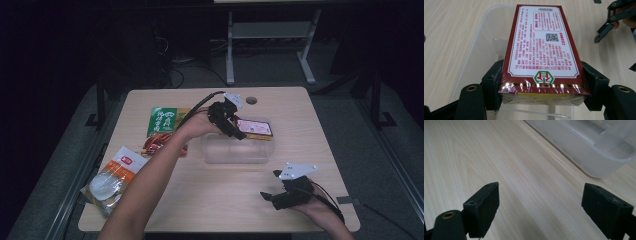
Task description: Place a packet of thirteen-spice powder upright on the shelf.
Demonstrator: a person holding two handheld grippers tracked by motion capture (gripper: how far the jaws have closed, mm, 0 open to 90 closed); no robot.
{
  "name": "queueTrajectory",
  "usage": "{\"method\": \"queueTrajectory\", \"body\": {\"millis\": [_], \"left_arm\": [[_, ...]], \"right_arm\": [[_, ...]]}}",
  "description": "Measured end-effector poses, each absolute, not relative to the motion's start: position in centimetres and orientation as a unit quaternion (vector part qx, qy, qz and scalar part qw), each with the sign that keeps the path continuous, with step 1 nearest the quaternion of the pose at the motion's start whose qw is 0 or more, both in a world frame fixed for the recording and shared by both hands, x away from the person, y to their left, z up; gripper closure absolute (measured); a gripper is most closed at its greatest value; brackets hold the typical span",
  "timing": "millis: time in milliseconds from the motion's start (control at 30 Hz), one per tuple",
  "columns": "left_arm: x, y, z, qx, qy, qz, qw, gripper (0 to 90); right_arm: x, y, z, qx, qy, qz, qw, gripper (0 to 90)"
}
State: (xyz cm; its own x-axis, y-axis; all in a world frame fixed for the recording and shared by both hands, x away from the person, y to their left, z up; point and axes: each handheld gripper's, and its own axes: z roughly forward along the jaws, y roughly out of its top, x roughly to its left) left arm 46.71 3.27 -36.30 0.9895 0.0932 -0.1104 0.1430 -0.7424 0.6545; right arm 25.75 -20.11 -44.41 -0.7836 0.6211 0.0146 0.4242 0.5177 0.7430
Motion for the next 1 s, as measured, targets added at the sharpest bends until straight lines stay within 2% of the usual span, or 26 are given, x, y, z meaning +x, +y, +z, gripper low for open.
{"method": "queueTrajectory", "body": {"millis": [433, 1000], "left_arm": [[47.00, 3.02, -36.76, 0.934, 0.072, -0.027, 0.350, 31.2], [47.33, 2.52, -36.53, 0.920, 0.080, -0.035, 0.382, 31.1]], "right_arm": [[25.76, -20.03, -44.39, 0.305, 0.861, 0.387, 0.127, 14.3], [25.72, -19.93, -44.44, 0.305, 0.861, 0.387, 0.124, 14.3]]}}
